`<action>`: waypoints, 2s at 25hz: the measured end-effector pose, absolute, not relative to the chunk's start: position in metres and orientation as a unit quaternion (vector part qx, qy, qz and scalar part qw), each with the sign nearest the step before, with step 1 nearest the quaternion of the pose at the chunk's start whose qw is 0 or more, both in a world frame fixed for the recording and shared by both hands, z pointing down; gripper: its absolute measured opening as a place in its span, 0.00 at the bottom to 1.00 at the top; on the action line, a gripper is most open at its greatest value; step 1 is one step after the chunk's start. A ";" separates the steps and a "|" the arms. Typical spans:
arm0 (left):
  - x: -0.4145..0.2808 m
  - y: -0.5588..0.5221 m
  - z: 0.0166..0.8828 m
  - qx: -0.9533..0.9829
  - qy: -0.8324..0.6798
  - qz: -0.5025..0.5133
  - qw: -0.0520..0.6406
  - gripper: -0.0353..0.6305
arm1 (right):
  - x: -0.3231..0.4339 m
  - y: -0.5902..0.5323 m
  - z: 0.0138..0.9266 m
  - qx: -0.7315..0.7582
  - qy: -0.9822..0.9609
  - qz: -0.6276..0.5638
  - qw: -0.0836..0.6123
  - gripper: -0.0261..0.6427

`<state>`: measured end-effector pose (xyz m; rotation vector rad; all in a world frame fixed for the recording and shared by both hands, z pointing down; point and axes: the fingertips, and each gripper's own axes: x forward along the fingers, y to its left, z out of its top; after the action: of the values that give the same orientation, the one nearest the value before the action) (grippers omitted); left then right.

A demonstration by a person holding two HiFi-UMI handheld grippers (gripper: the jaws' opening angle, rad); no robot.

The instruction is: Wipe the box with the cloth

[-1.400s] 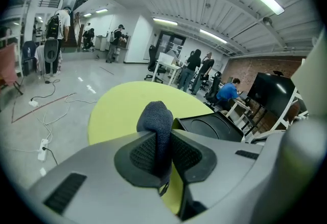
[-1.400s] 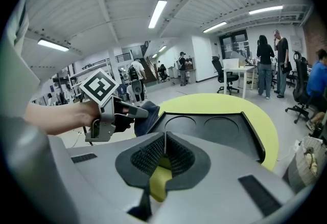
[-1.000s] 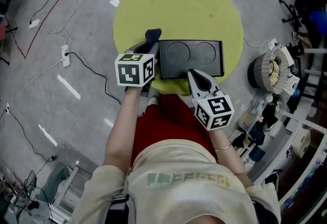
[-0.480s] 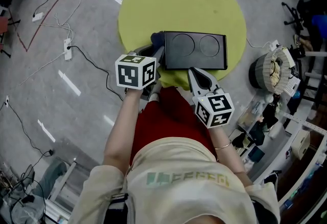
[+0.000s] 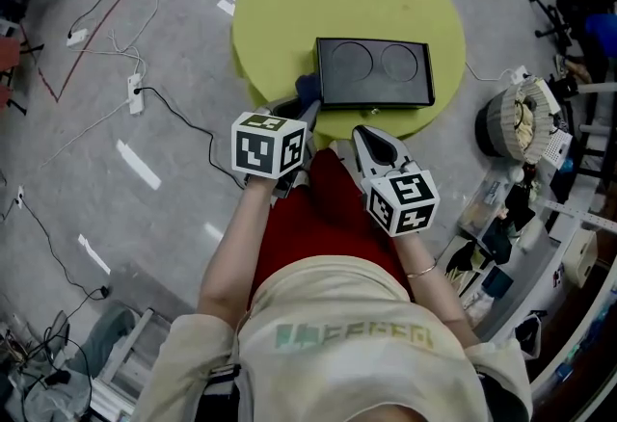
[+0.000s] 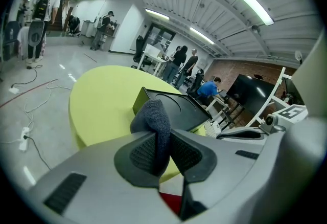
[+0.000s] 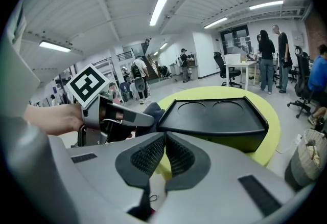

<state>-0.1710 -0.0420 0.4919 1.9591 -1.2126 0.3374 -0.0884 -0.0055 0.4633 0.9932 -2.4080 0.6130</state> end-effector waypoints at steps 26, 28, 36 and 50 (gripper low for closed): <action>0.052 -0.001 0.474 0.871 -0.253 0.248 0.341 0.15 | 0.085 0.022 0.462 0.527 -0.785 0.264 0.188 0.10; 0.081 -0.020 0.472 0.877 -0.238 0.253 0.333 0.15 | 0.113 0.009 0.466 0.542 -0.774 0.272 0.183 0.10; 0.176 -0.122 0.455 0.888 -0.229 0.245 0.316 0.15 | 0.197 -0.071 0.479 0.552 -0.761 0.293 0.173 0.10; 0.152 -0.306 0.458 0.842 -0.381 0.253 0.287 0.15 | 0.212 -0.191 0.490 0.477 -0.805 0.307 0.173 0.10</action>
<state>0.1520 -0.3058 0.4583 2.2498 -1.0168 0.6752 0.2119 -0.1909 0.4895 1.3541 -2.2821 0.8710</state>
